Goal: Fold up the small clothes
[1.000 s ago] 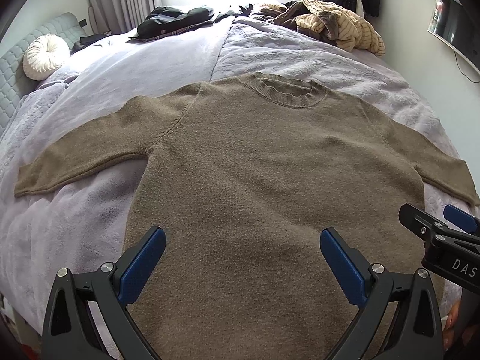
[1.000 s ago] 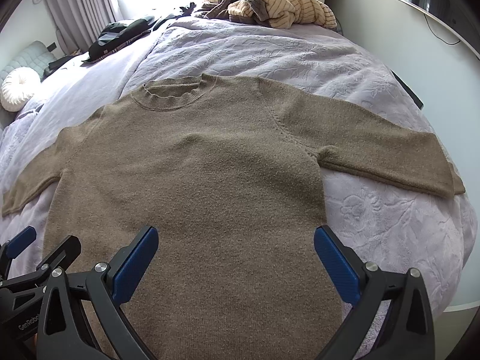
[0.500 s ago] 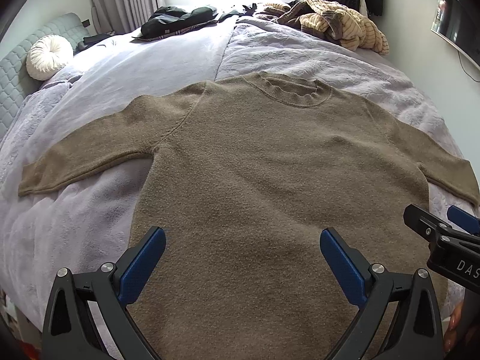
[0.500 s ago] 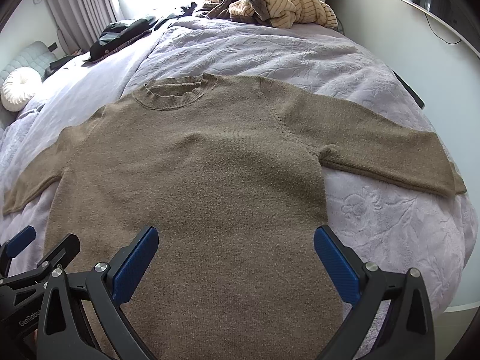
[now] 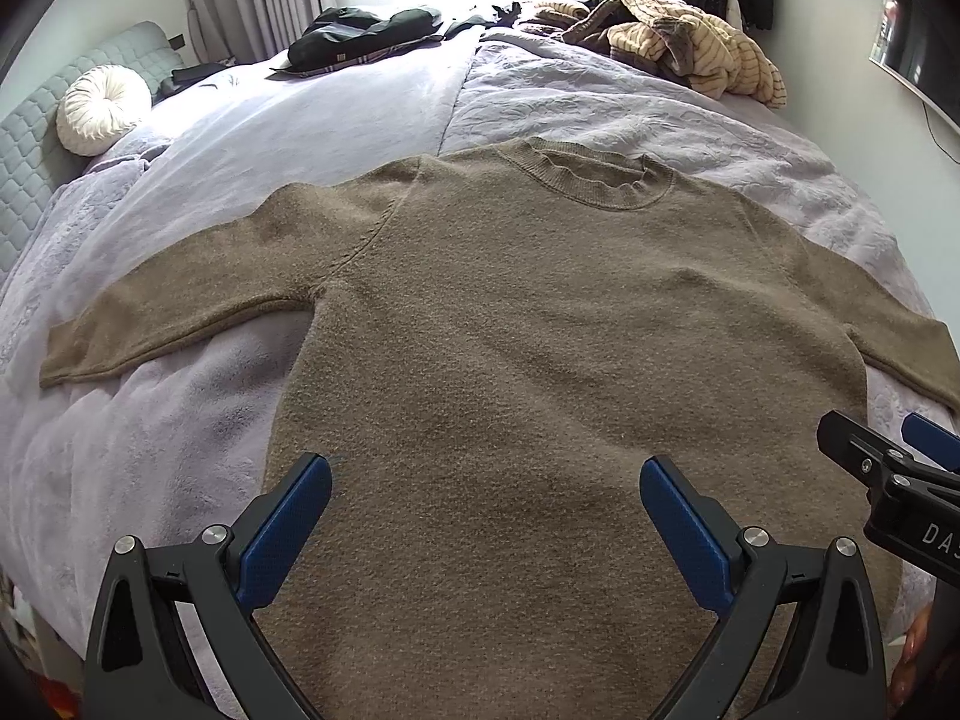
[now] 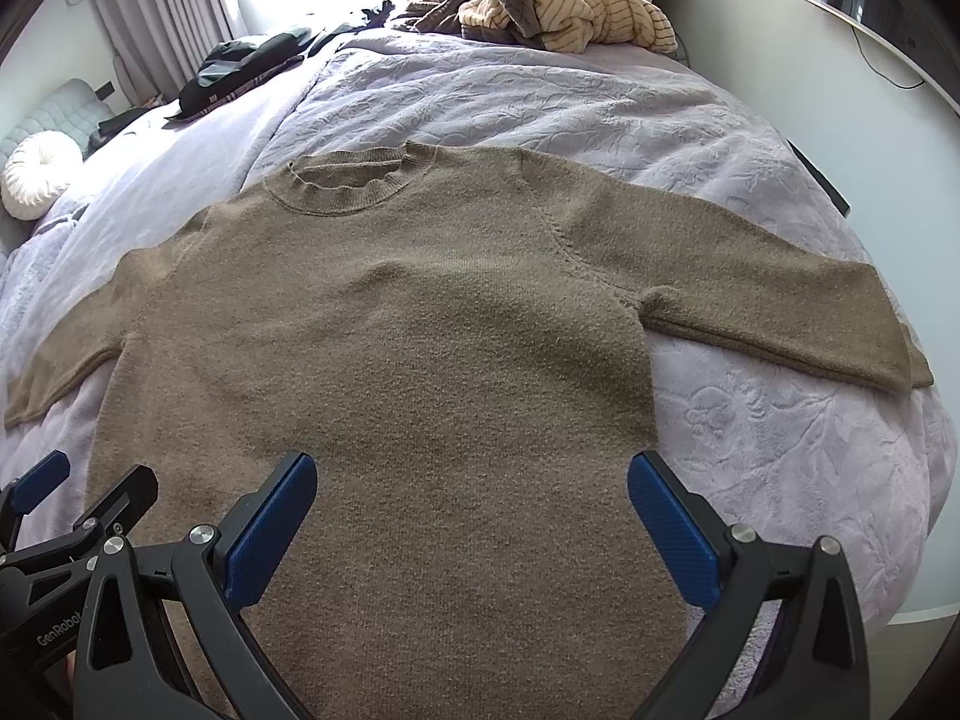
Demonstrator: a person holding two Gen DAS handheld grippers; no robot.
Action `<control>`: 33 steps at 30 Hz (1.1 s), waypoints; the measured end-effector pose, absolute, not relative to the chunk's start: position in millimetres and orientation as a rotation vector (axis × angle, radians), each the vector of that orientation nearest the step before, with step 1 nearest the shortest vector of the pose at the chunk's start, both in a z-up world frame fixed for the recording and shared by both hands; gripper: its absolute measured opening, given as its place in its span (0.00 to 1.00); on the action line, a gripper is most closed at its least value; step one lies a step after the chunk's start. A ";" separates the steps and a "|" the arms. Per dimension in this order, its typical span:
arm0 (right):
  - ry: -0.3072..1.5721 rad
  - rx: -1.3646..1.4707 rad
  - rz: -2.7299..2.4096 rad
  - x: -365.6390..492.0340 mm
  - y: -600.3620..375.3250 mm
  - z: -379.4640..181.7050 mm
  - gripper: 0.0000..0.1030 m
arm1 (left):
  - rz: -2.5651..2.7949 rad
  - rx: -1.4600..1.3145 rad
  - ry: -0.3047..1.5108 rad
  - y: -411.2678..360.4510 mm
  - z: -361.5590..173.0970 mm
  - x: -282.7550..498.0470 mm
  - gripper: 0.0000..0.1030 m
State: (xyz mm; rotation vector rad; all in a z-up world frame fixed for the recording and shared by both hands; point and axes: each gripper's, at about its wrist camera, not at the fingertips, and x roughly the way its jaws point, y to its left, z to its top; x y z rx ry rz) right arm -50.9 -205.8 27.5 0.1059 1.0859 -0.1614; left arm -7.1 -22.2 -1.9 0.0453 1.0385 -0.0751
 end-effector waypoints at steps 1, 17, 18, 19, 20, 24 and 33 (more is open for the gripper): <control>1.087 0.106 -0.161 -49.9 -207.0 27.6 1.00 | -0.075 0.044 1.039 -21.8 -2.2 -6.7 1.00; 1.093 0.106 -0.161 -50.1 -206.6 26.0 1.00 | -0.074 0.042 1.040 -21.5 -3.0 -6.6 1.00; 1.096 0.107 -0.161 -50.2 -206.7 25.4 1.00 | -0.074 0.040 1.041 -21.1 -3.4 -6.4 1.00; 1.099 0.108 -0.161 -49.9 -206.6 24.8 1.00 | -0.074 0.038 1.043 -21.5 -3.6 -6.2 1.00; 1.102 0.111 -0.161 -49.6 -206.7 24.1 1.00 | -0.074 0.036 1.044 -21.2 -4.0 -6.0 1.00; 1.111 0.110 -0.163 -47.3 -205.5 21.9 1.00 | -0.074 0.030 1.051 -19.3 -6.6 -3.0 1.00; 1.134 0.153 -0.127 -40.0 -201.1 16.1 1.00 | -0.077 -0.001 1.055 0.0 -12.1 8.0 1.00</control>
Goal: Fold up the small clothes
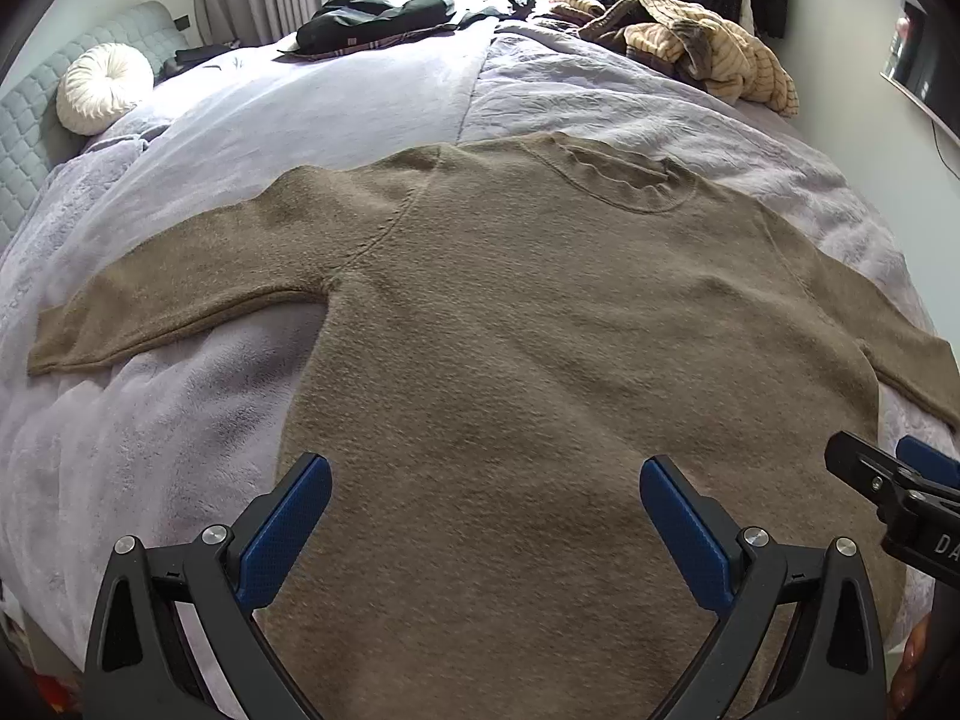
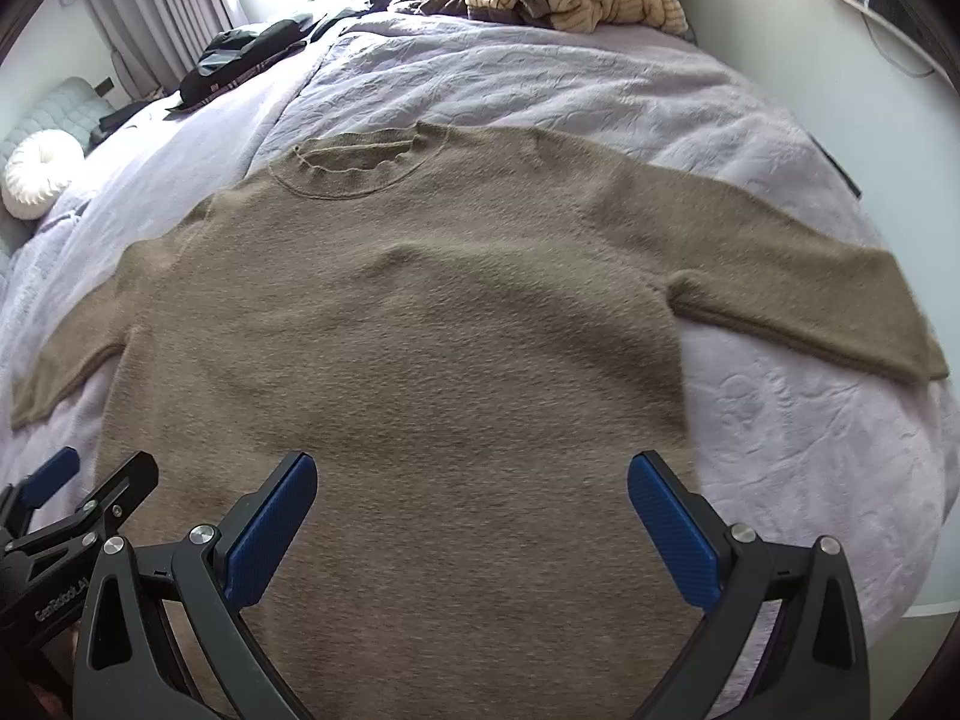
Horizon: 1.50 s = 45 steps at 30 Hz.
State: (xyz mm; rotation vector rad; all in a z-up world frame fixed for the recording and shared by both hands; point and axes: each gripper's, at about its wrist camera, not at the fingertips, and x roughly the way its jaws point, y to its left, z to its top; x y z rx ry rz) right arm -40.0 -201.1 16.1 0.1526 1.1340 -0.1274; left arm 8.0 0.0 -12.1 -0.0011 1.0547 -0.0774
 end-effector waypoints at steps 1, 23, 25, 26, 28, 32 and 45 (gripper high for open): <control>1.137 0.159 -0.122 -39.2 -200.3 15.4 1.00 | -0.078 -0.009 1.055 4.4 -13.1 9.5 1.00; 1.170 0.159 0.050 -21.5 -121.4 6.1 1.00 | 0.201 -0.615 0.957 297.0 -80.0 70.3 1.00; 1.179 0.147 0.057 -19.4 -112.1 4.7 1.00 | 0.186 -0.666 0.929 310.9 -85.1 81.0 1.00; 1.183 0.142 0.059 -18.8 -109.7 4.2 1.00 | 0.188 -0.667 0.921 312.9 -85.6 83.0 1.00; 1.189 0.129 0.064 -18.1 -102.6 3.8 1.00 | 0.204 -0.665 0.910 319.6 -87.0 93.9 0.99; 1.189 0.110 0.077 -18.7 -93.0 5.7 1.00 | 0.241 -0.682 0.831 327.8 -81.8 92.8 0.52; 1.116 0.191 0.160 -24.2 -97.4 17.0 1.00 | -0.020 -0.496 0.637 263.6 3.2 95.2 0.07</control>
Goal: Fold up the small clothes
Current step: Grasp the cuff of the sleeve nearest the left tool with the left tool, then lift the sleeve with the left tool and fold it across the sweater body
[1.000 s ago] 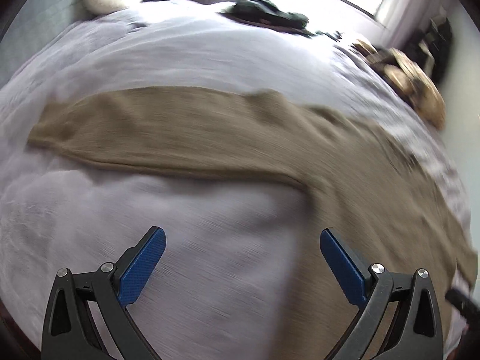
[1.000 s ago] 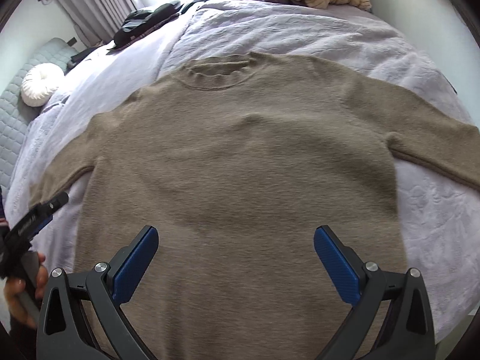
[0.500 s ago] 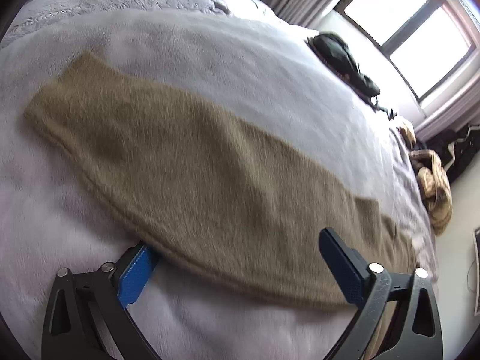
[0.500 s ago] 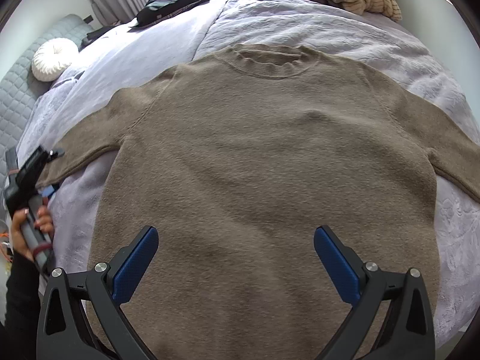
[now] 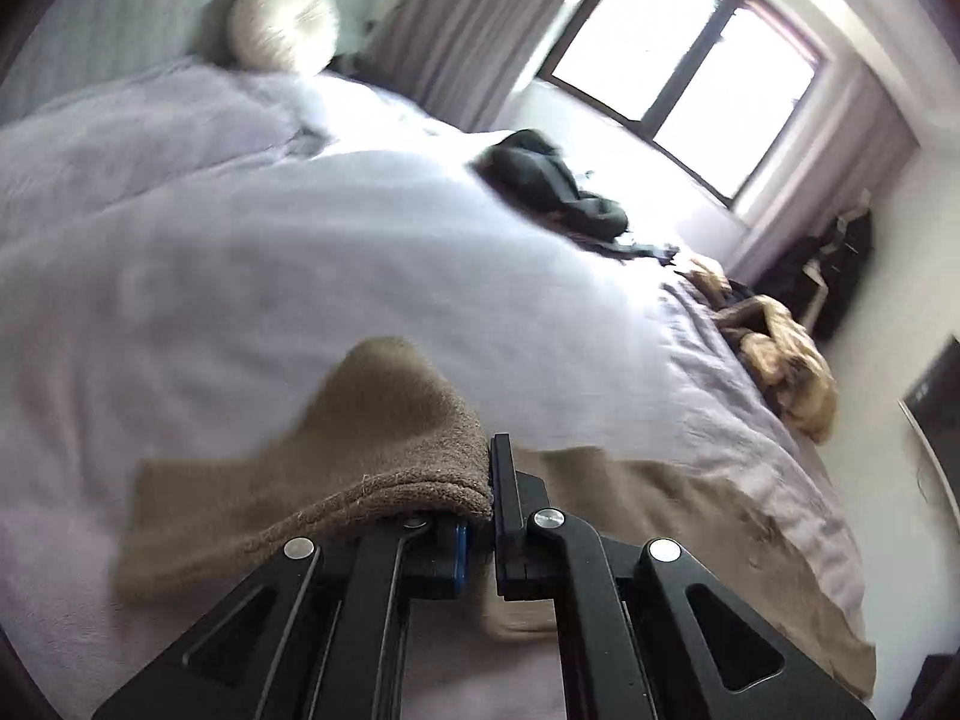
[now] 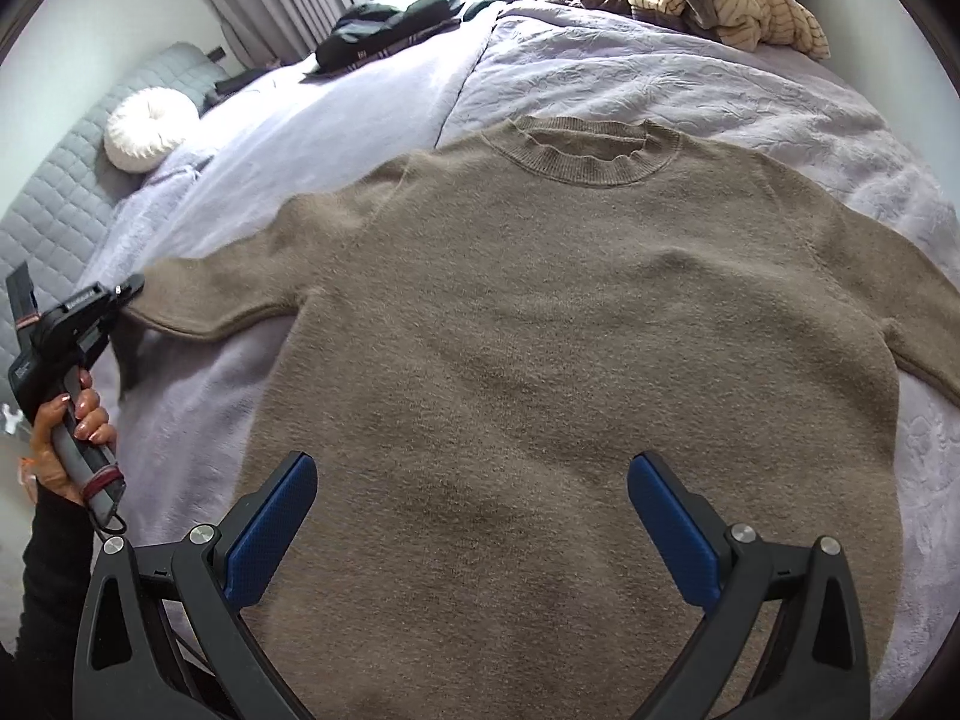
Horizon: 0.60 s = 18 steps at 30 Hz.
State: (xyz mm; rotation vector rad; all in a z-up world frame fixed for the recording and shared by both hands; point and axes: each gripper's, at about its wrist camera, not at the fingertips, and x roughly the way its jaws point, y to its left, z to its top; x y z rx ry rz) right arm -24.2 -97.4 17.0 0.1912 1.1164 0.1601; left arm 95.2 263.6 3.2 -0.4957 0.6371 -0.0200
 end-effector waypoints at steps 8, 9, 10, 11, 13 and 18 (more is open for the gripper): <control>1.060 0.277 0.086 -34.9 -151.6 26.2 1.00 | -0.327 -0.299 0.637 109.5 59.0 122.5 0.07; 1.054 0.290 0.075 -36.0 -160.0 26.6 1.00 | -0.363 -0.257 0.644 79.9 61.0 126.6 0.07; 1.047 0.308 0.058 -37.8 -171.0 26.9 1.00 | -0.385 -0.233 0.653 61.8 60.3 128.5 0.07; 1.045 0.319 0.049 -38.5 -177.8 26.6 1.00 | -0.412 -0.209 0.669 40.4 57.9 129.7 0.07; 1.041 0.352 0.014 -41.9 -199.6 23.8 1.00 | -0.466 -0.163 0.722 -4.0 45.6 134.4 0.06; 1.050 0.425 -0.046 -49.1 -240.9 12.0 1.00 | -0.487 -0.045 0.882 -72.9 -7.2 138.0 0.07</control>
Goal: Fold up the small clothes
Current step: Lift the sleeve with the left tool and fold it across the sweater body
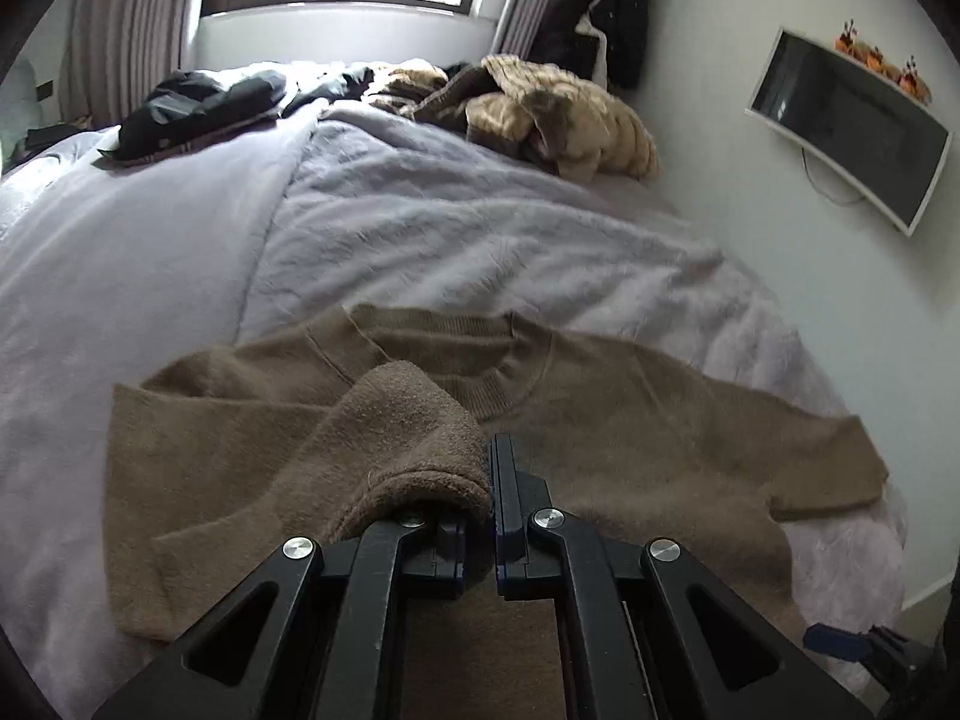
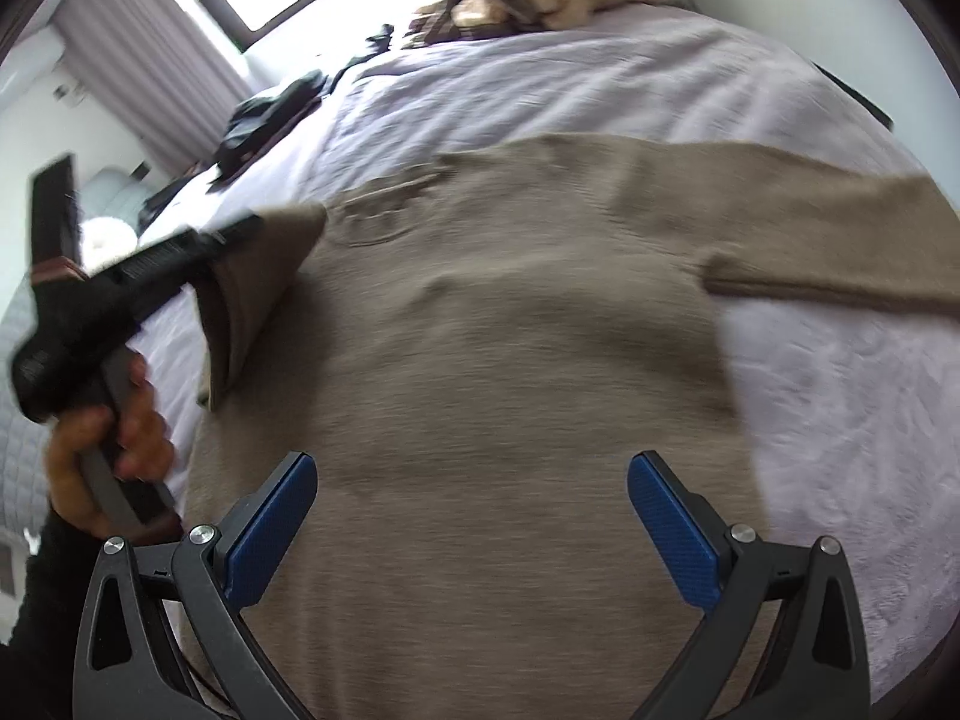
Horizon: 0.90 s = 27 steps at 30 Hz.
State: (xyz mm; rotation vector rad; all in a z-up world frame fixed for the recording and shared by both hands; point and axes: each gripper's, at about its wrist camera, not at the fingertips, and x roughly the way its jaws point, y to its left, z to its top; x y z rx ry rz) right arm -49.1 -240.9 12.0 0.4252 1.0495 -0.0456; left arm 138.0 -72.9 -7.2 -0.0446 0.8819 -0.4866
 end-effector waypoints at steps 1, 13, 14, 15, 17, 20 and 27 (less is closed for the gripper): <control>1.055 0.436 -0.052 -49.5 -247.0 8.4 1.00 | -0.477 -0.029 0.898 -75.0 -16.4 137.1 0.07; 1.034 0.453 0.020 -24.0 -256.2 -1.9 1.00 | -0.406 -0.004 0.843 -32.5 -13.2 108.8 0.85; 1.027 0.391 0.039 -18.1 -245.5 2.1 1.00 | -0.373 -0.017 0.813 -15.3 -6.7 106.0 0.85; 1.025 0.326 0.058 -12.9 -233.9 5.7 1.00 | -0.341 -0.029 0.799 -1.0 -3.1 107.5 0.85; 1.022 0.109 0.108 4.6 -194.3 12.9 1.00 | -0.279 -0.064 0.799 29.5 -0.2 117.1 0.85; 0.960 -0.192 0.158 20.2 -136.9 16.6 1.00 | -0.163 -0.125 0.868 77.8 -11.1 143.0 0.85; 0.834 -0.734 0.292 55.8 -17.2 -24.1 1.00 | -0.149 -0.285 1.080 133.3 -62.3 202.2 0.85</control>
